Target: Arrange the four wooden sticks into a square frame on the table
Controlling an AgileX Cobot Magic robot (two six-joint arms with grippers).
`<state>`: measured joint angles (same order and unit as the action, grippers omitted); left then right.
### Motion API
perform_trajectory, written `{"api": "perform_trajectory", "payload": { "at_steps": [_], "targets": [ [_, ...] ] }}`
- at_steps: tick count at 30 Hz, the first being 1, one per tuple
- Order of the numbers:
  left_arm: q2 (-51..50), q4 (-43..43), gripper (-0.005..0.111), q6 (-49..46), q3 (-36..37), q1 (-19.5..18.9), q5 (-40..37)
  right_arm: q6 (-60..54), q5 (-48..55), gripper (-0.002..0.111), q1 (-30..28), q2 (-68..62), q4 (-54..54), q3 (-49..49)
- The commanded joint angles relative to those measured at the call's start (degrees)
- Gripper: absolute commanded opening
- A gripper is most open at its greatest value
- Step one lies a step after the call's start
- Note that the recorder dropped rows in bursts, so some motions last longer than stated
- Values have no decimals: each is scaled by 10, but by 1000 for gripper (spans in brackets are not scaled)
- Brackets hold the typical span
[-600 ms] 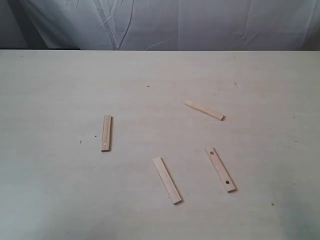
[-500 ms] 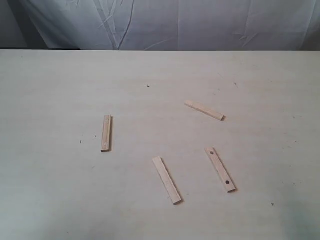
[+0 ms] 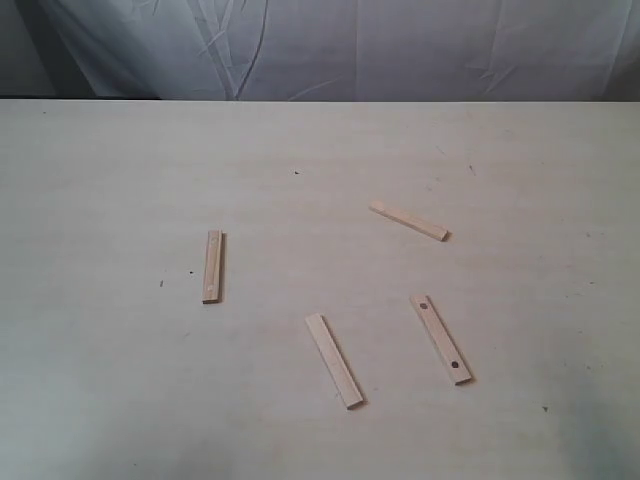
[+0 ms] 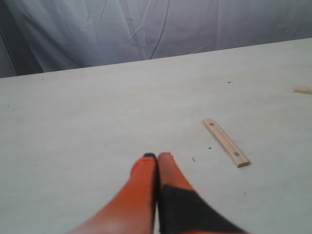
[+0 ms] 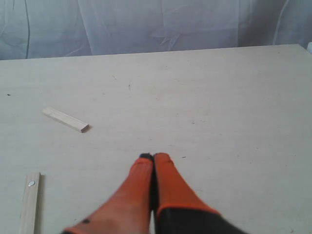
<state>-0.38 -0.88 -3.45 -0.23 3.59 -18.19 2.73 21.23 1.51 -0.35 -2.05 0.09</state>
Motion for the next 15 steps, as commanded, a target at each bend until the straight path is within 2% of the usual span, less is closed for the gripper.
{"api": "perform_trajectory", "payload": {
  "at_steps": [1, 15],
  "targets": [
    [4, 6, 0, 3, 2, -1, 7, -1, -8, 0, -3, 3, -2, -1],
    [4, 33, 0, -1, 2, -1, 7, -1, -8, 0, -3, 3, -2, -1]
  ]
}}
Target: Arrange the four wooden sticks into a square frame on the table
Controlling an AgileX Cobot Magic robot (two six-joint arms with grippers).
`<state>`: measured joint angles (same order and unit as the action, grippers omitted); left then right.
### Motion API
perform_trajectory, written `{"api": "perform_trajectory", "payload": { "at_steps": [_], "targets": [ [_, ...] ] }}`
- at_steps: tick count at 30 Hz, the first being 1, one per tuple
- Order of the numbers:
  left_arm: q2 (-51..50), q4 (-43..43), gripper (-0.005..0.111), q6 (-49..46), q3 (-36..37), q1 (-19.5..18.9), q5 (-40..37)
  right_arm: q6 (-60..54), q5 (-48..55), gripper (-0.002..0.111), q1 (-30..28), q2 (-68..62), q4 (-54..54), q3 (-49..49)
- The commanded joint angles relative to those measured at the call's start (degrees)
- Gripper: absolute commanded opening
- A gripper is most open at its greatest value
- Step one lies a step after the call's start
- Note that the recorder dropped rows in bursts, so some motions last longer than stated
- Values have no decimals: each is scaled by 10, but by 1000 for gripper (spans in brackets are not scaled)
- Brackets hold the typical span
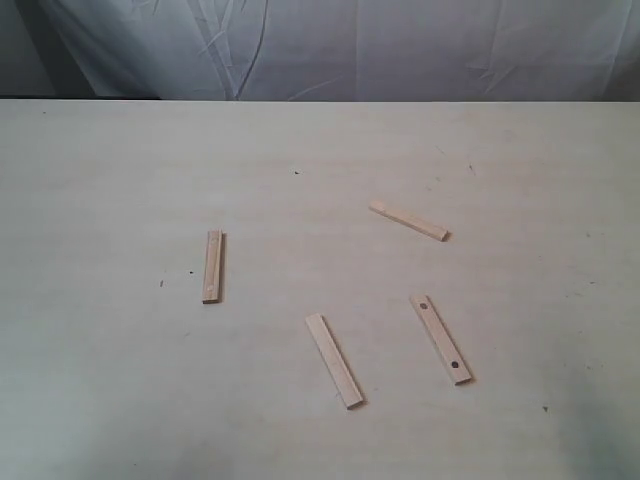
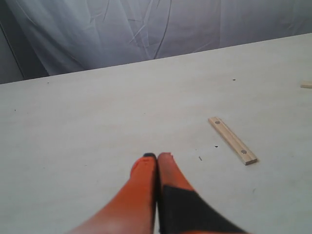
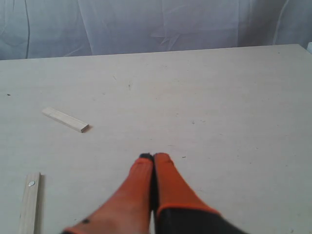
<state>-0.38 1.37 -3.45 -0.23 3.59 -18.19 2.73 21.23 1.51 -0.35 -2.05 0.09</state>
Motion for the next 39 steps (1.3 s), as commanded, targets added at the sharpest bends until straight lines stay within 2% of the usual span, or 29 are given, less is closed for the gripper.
{"api": "perform_trajectory", "payload": {
  "at_steps": [1, 4, 15, 20, 22, 23, 25, 27, 30, 31, 33, 39],
  "targets": [
    [4, 7, 0, -1, 2, -1, 7, -1, -8, 0, -3, 3, -2, -1],
    [4, -14, 0, -1, 2, -1, 41, -1, -8, 0, -3, 3, -2, -1],
    [4, -22, 0, -1, 2, -1, 260, -1, -8, 0, -3, 3, -2, -1],
    [4, -49, 0, 5, 2, -1, 267, -1, -8, 0, -3, 3, -2, -1],
    [4, -104, 0, 44, 2, -1, 272, -1, -8, 0, -3, 3, -2, -1],
    [4, -126, 0, 44, 2, -1, 265, -1, -8, 0, -3, 3, -2, -1],
    [-15, -140, 0, 45, -32, -1, 194, -1, -8, 0, -3, 3, -2, -1],
    [-76, -113, 0, 45, -103, -1, 95, -1, -8, 0, -3, 3, -2, -1],
    [-214, -55, 0, 47, -230, -1, -112, -1, -8, 0, -3, 3, -2, -1],
    [-239, -54, 0, 46, -247, -1, -138, -1, -8, 0, -3, 3, -2, -1],
    [-290, -54, 0, 45, -277, -1, -165, -1, -8, 0, -3, 3, -2, -1],
    [-354, -109, 0, 49, -286, -1, -132, -1, -8, 0, -3, 3, -2, -1]
  ]
}}
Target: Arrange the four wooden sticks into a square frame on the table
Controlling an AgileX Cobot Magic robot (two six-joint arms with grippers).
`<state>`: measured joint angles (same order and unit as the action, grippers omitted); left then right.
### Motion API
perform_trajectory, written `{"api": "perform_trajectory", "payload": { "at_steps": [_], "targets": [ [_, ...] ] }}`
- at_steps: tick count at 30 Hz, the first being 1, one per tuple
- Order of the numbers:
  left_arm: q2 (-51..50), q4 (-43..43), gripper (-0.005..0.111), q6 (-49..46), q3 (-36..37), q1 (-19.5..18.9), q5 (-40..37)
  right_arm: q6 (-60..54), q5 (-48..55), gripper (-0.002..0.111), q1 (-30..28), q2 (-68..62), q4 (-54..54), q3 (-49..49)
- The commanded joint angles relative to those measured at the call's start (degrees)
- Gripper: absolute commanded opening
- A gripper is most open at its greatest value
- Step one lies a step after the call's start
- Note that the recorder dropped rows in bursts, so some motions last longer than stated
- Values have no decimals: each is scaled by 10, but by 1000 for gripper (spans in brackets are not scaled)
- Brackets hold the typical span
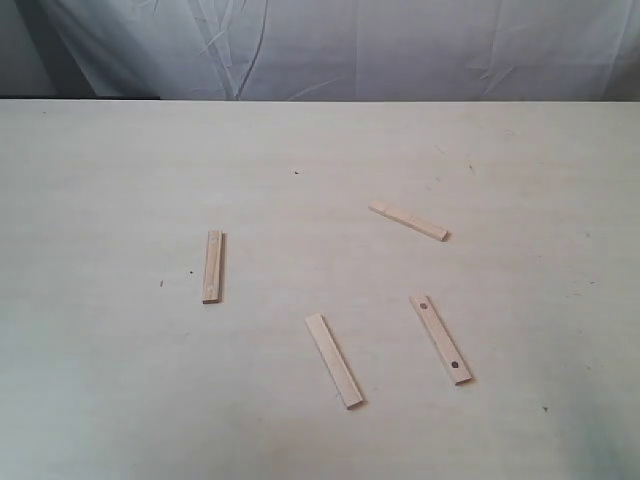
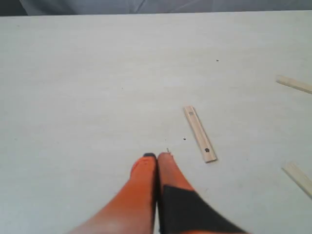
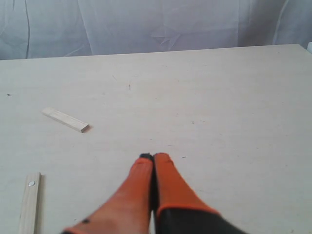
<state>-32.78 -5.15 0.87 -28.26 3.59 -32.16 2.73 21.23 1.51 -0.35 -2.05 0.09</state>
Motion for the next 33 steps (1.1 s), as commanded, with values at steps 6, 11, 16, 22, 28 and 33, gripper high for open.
{"api": "perform_trajectory", "payload": {
  "at_steps": [6, 11, 16, 22, 28, 33],
  "targets": [
    [-113, -118, 0, 6, -33, -1, -37, -1, -8, 0, -3, 3, -2, -1],
    [-219, -137, 0, -9, -93, 6, -73, -1, -8, 0, -3, 3, -2, -1],
    [-321, -139, 0, -20, -128, 101, -64, -1, -8, 0, -3, 3, -2, -1],
    [-451, -81, 0, 118, -162, 239, 8, -1, -8, 0, -3, 3, 1, -1],
    [-575, 6, 0, 277, -260, 352, -5, -1, -8, 0, -3, 3, 1, -1],
    [-663, 101, 0, 442, -367, 414, -84, -1, -8, 0, -3, 3, 1, -1]
  ]
}}
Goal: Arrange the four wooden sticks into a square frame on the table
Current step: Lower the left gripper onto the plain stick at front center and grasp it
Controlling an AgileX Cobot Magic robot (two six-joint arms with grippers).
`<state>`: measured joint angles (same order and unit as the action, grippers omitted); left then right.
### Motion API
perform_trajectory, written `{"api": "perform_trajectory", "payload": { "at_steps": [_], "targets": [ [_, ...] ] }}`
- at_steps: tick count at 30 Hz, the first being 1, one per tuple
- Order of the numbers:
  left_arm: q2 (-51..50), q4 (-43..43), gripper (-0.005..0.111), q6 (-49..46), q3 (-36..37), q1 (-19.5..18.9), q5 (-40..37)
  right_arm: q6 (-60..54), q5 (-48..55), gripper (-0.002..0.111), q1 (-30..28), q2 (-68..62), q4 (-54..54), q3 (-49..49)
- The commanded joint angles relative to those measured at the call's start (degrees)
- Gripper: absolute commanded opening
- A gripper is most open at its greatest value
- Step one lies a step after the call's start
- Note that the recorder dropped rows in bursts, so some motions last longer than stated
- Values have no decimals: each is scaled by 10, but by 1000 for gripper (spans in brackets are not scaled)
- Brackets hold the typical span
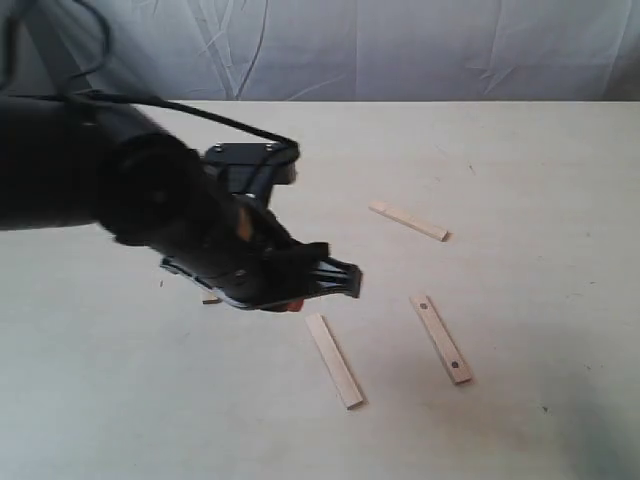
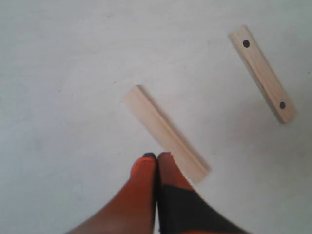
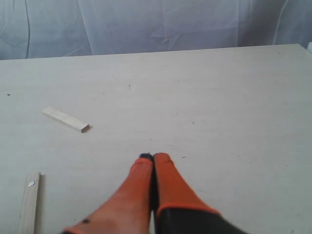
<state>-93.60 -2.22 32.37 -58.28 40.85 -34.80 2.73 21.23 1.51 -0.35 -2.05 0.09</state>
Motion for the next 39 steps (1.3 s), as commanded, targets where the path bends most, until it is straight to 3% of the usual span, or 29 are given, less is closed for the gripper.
{"api": "perform_trajectory", "payload": {
  "at_steps": [1, 6, 12, 17, 25, 39],
  "targets": [
    [-67, 90, 0, 154, -79, 52, -69, -1, -8, 0, -3, 3, 1, -1],
    [-122, 132, 0, 327, -109, 89, -86, -1, -8, 0, -3, 3, 1, -1],
    [-159, 137, 0, 498, -109, 95, -84, -1, -8, 0, -3, 3, 1, -1],
    [-161, 162, 4, 520, -109, 95, -86, -1, -8, 0, -3, 3, 1, -1],
    [-161, 192, 41, 531, -109, 95, -66, -1, -8, 0, -3, 3, 1, -1],
    [-212, 156, 43, 539, -109, 95, -38, -1, -8, 0, -3, 3, 0, -1]
  ]
}}
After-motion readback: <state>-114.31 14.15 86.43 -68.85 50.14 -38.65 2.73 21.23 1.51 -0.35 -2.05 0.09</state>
